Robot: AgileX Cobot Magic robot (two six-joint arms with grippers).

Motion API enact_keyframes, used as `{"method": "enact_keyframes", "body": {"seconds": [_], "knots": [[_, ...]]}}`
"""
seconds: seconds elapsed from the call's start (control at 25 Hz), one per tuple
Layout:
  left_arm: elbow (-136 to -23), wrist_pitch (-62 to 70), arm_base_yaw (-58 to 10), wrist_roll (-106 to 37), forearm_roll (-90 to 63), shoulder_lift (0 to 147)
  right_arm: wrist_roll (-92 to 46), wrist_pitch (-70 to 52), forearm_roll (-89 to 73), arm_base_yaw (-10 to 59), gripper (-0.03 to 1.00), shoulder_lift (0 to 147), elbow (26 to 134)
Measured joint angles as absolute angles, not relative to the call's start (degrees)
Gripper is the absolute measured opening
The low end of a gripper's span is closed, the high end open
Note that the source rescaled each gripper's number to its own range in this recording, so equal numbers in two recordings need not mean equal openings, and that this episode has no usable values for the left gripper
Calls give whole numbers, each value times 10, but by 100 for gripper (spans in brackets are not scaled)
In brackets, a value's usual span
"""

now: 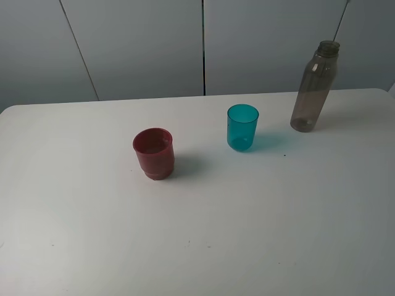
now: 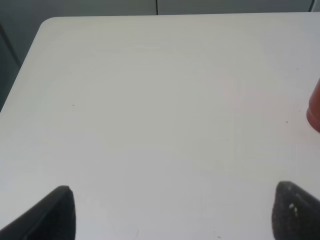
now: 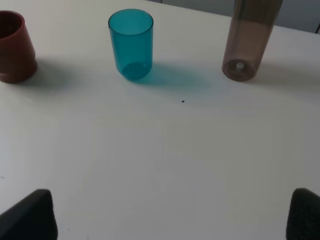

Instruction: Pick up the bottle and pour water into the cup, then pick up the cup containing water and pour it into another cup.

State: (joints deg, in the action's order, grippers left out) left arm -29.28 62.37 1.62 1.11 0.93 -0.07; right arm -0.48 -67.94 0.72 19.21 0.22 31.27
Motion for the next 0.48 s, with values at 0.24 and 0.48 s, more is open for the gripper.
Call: {"method": "enact_keyframes", "body": {"seconds": [0.24, 0.48], "knots": [[-293, 624, 16, 12, 9, -1, 43, -631, -17, 192, 99, 2, 294], [-293, 624, 16, 12, 9, -1, 36, -628, -10, 192, 99, -1, 294]]}}
